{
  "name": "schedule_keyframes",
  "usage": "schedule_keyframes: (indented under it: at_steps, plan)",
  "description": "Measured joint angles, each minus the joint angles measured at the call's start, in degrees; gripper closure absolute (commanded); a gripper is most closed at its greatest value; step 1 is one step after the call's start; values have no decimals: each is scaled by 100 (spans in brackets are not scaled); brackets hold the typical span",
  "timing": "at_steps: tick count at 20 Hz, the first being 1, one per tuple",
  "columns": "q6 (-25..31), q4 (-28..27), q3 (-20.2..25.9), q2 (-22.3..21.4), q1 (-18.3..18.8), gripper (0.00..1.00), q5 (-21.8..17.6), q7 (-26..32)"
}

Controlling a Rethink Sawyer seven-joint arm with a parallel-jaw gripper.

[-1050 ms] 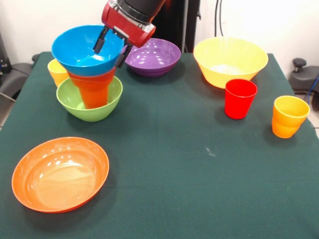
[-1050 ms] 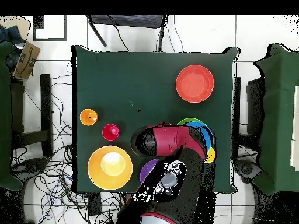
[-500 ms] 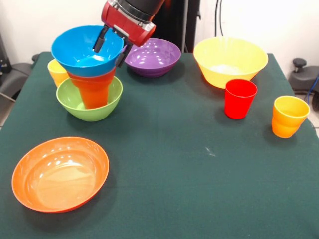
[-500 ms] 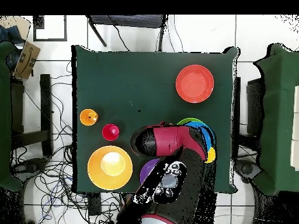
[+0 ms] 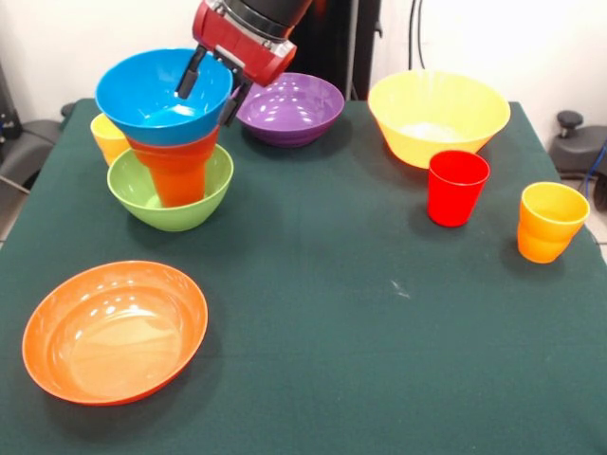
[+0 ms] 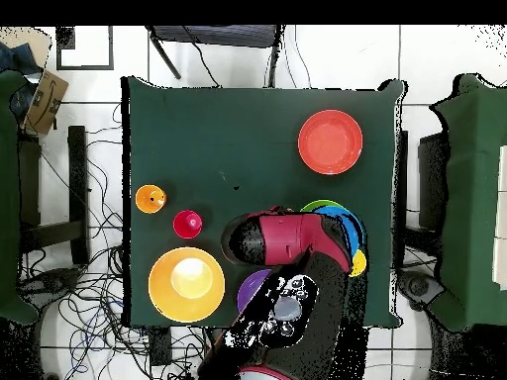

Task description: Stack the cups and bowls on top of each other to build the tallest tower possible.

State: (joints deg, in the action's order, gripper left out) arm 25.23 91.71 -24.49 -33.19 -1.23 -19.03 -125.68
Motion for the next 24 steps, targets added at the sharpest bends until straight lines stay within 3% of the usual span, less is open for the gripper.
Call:
schedule_keyframes:
  at_steps: [24]
  plan:
    - [46,-16,101,-454,46,0,0,0]
